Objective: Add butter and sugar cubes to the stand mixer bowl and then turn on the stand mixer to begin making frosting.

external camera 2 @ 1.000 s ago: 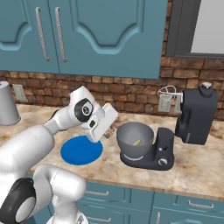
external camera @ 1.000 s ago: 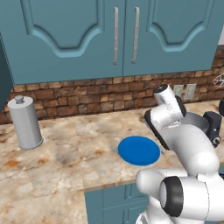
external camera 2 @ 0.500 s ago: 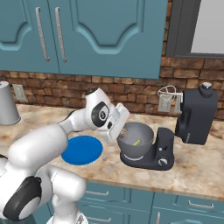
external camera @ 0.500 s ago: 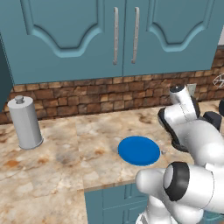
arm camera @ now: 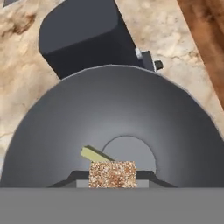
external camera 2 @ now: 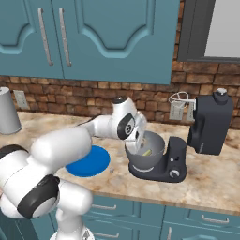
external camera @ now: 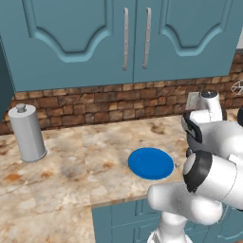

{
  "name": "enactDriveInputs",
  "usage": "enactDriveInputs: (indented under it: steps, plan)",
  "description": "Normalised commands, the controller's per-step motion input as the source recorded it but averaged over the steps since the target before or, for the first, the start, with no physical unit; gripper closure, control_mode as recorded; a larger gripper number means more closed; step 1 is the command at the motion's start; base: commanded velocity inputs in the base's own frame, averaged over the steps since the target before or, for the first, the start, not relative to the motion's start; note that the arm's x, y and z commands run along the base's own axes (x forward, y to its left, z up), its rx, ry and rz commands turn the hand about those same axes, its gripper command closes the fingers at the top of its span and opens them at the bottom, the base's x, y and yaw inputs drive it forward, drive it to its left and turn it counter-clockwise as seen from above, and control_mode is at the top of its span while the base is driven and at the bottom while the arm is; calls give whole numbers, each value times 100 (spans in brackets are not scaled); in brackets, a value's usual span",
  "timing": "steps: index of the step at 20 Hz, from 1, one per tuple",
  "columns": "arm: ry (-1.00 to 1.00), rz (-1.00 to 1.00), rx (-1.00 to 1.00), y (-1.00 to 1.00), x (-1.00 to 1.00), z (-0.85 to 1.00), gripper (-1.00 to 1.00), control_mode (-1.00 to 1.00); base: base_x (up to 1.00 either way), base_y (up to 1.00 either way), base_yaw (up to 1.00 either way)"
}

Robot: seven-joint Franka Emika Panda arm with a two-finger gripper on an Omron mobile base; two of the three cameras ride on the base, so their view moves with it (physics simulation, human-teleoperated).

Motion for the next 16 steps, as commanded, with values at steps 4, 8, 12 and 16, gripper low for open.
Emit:
enactDriveInputs:
  steps: [4,8,12,16]
  plan:
    - [15,16,9,-7,46,-26,100,-100,0,0,0]
    - [15,16,6,0,40,-37,100,-100,0,0,0]
    - [8,14,5,0,30,-39,-100,-100,0,0,0]
    - [0,13,4,0,4,-13,-100,-100,0,0,0]
